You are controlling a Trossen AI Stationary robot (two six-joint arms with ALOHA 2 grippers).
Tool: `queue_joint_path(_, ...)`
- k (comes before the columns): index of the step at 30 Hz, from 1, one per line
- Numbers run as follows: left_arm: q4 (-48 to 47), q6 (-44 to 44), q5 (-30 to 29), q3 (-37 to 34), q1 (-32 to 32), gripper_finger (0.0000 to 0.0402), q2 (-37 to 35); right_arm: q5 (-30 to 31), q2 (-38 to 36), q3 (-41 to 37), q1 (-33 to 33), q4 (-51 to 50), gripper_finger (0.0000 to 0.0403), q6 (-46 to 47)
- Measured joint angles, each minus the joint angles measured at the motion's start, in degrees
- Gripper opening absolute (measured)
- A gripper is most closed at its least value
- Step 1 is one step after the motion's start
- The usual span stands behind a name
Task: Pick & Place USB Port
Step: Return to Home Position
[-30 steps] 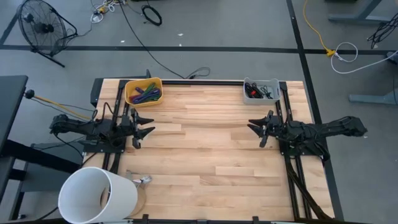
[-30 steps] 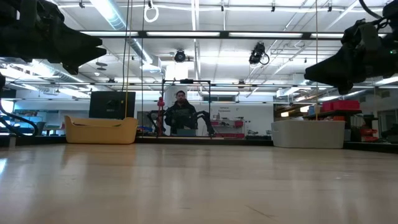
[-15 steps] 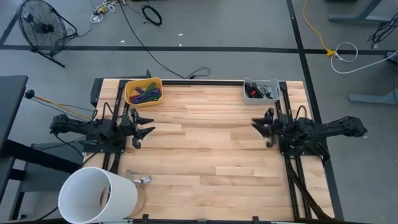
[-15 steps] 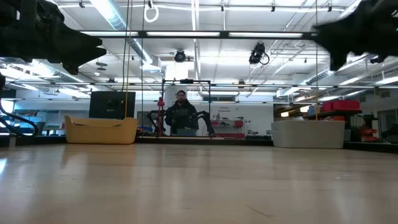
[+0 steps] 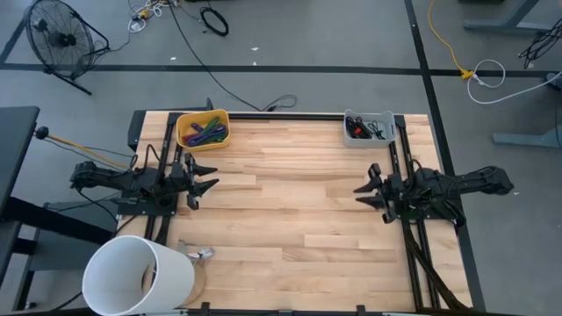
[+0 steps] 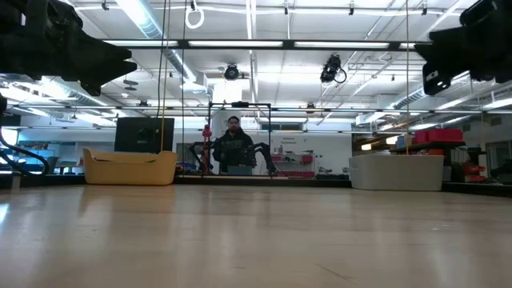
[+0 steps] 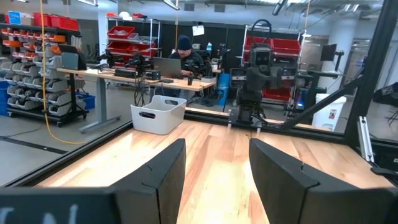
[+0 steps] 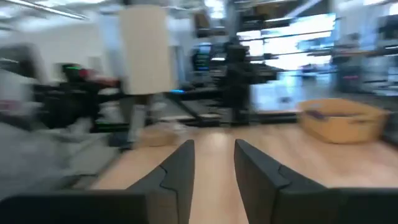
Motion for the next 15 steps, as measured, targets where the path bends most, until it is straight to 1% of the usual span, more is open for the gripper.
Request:
queue_joint_path(3,0.0,0.0,0.0,0.0,0.0,0.0181,0.0,6.7,-3.3,0.0,0.0,-3.1,0.0114,-1.7)
queue_joint_path(4,0.0,0.0,0.0,0.0,0.0,0.0181,0.0,7.4,-4.4,0.0,0.0,-4.2,0.0114,-1.9)
queue_joint_path(6,0.0,0.0,0.0,0.0,0.0,0.0181,0.0,7.2,-6.5,0.0,0.0,-7.3,0.0114,-2.0)
queue_joint_path(9,0.0,0.0,0.0,0.0,0.0,0.0181,0.0,6.2,-6.5,0.0,0.0,-9.2,0.0114,-1.5)
queue_joint_path(12,0.0,0.0,0.0,0.0,0.0,0.0181,0.0,6.5,-6.5,0.0,0.0,-10.2,0.0114,0.2)
queue_joint_path(15,0.0,0.0,0.0,0.0,0.0,0.0181,0.0,5.5,-6.1,0.0,0.0,-10.4,0.0114,-0.3)
